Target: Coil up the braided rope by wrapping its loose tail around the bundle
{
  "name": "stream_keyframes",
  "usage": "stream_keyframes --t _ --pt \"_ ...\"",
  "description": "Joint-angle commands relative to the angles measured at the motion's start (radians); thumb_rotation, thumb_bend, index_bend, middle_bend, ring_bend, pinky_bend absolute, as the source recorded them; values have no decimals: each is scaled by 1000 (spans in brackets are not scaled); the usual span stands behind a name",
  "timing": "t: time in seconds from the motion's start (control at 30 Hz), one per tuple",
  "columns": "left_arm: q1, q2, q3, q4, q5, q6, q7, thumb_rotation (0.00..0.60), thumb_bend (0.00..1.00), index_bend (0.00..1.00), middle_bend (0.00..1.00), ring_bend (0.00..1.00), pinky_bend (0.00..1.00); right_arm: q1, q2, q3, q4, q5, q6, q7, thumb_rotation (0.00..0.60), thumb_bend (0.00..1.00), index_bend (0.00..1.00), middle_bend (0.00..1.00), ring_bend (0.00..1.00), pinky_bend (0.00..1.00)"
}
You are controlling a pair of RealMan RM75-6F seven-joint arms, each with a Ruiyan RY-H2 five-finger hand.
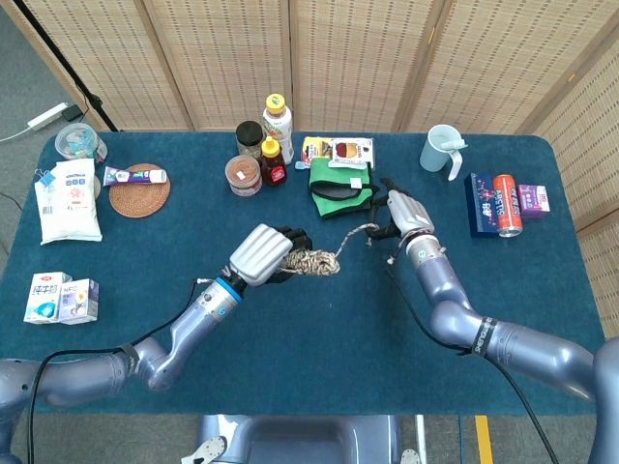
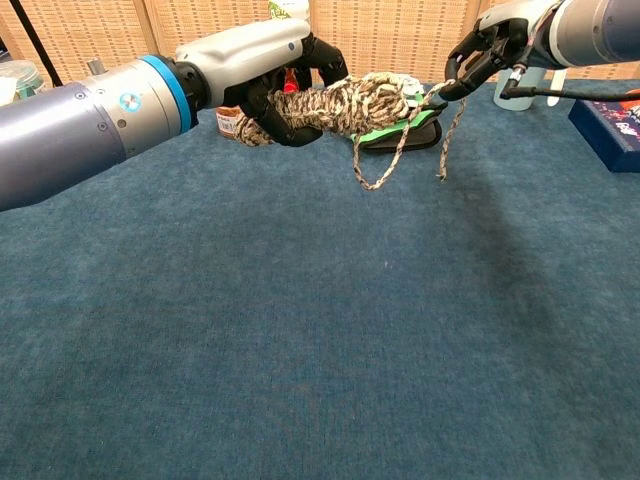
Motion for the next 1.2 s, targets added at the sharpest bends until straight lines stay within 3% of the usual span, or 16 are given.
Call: stream_keyframes --t 0.03,0.43,0.67,0.93,1.2 --pt "-7 -14 -26 -11 -34 7 37 600 421 484 396 444 628 -33 8 -10 -63 -55 40 11 600 471 697 0 0 0" --pt "-37 -71 -97 16 -124 48 143 600 421 501 410 458 628 -116 24 -66 -191 -228 95 15 600 470 700 0 0 0" --pt "-86 -114 -138 58 -191 58 274 600 421 502 410 458 628 -172 33 -108 -251 -346 92 40 600 470 704 0 0 0" --pt "-154 -193 -163 164 -259 52 390 600 421 502 411 458 628 -248 124 -113 -410 -497 82 124 600 470 709 0 0 0" --pt "-195 -265 -153 253 -290 37 442 600 421 506 413 461 628 -284 212 -109 -538 -586 57 178 600 471 710 0 0 0"
